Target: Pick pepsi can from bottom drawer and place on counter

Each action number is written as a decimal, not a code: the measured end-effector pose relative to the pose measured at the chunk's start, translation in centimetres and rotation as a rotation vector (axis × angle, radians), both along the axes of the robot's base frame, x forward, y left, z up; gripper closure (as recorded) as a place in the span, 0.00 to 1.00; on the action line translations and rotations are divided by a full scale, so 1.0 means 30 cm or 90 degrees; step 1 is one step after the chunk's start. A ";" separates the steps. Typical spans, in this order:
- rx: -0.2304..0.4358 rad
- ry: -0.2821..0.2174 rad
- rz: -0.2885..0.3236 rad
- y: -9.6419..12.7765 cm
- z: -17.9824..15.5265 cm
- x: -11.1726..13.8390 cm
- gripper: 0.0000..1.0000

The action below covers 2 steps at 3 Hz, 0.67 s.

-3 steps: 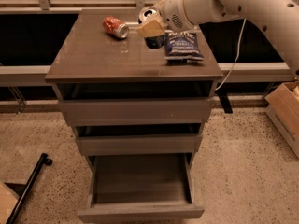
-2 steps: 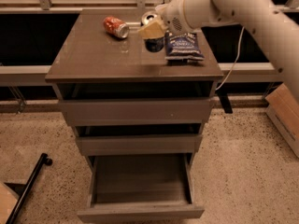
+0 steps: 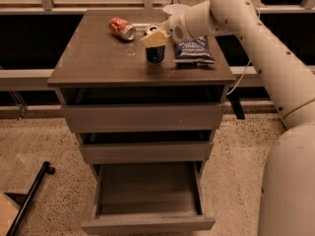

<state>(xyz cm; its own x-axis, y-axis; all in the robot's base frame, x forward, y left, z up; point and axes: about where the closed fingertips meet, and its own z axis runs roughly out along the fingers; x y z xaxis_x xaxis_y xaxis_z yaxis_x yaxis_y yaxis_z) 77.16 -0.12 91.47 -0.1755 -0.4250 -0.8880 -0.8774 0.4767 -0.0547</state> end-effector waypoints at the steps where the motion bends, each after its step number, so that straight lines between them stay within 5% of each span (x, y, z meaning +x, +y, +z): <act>1: 0.007 0.017 0.007 0.019 -0.028 0.033 0.73; 2: 0.007 0.018 0.009 0.028 -0.032 0.032 0.50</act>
Offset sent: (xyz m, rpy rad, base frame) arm 0.0083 0.0050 -0.0074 0.0102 0.0234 0.0097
